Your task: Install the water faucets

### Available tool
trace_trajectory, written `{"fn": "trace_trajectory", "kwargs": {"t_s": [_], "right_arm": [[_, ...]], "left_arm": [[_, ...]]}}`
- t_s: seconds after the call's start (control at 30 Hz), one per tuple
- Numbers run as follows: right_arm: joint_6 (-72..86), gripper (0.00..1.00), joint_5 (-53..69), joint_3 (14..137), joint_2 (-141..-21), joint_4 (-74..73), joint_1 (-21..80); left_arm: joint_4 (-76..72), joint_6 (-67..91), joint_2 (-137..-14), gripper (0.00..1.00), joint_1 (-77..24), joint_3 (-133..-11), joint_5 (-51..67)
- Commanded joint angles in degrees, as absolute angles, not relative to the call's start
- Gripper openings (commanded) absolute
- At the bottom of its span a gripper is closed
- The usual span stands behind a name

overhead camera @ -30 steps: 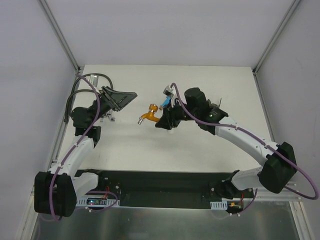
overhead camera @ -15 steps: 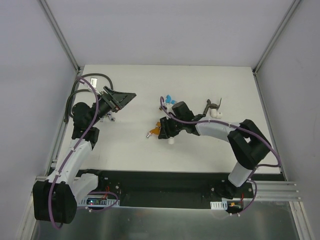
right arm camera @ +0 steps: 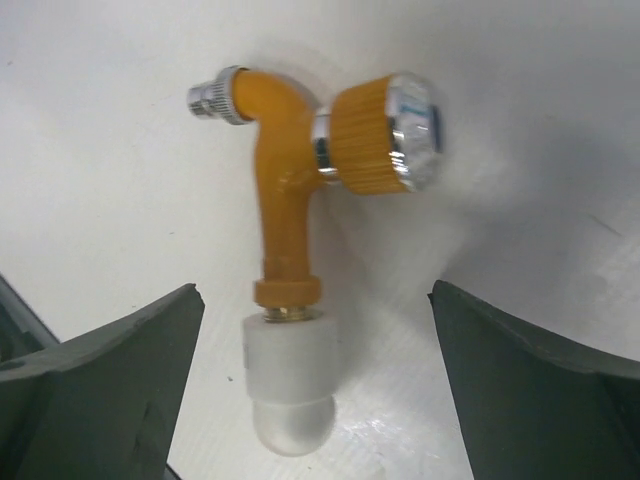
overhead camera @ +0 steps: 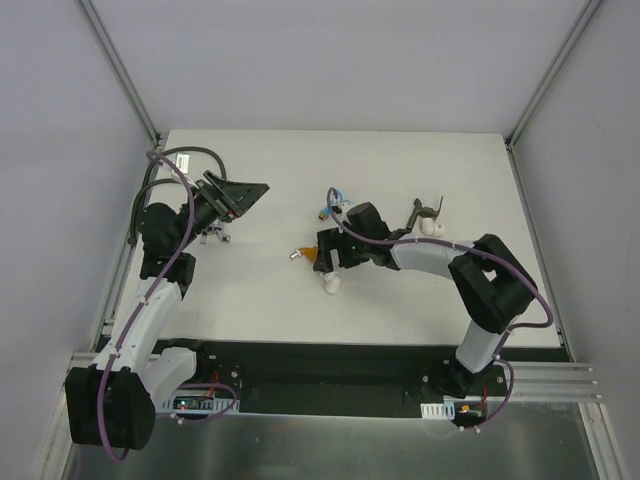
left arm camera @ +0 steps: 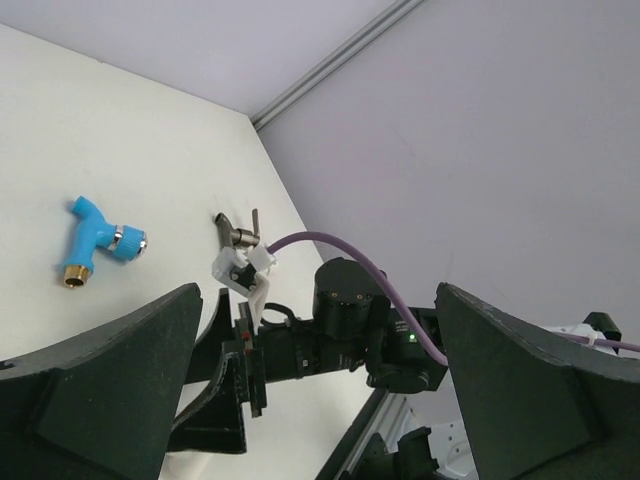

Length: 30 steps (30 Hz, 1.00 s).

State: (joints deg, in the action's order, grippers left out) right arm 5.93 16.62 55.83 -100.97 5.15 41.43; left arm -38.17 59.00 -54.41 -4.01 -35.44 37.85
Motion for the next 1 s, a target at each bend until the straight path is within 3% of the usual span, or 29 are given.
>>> {"fn": "trace_trajectory", "kwargs": {"t_s": [0.0, 0.17, 0.43, 0.77, 0.97], "right_arm": [[8.9, 0.98, 10.0, 52.3, -94.3, 5.8, 38.9], [9.4, 0.96, 2.2, 49.8, -83.8, 0.3, 36.4], [9.3, 0.96, -19.0, 55.2, -67.0, -23.5, 33.2], [15.7, 0.96, -46.7, 59.4, -39.6, -41.5, 33.0], [9.7, 0.96, -51.1, 59.5, -27.1, -44.6, 33.1]], "left_arm": [[-39.5, 57.3, -53.6, 0.99, -3.4, -37.8, 38.4], [-39.0, 57.1, -53.8, 0.99, -3.4, -37.9, 38.6], [-35.4, 55.5, -54.7, 0.99, -3.4, -39.5, 40.1], [-13.5, 41.1, -52.5, 0.99, -3.6, -47.2, 32.8], [-3.2, 32.3, -43.6, 0.99, -3.6, -46.8, 23.1]]}}
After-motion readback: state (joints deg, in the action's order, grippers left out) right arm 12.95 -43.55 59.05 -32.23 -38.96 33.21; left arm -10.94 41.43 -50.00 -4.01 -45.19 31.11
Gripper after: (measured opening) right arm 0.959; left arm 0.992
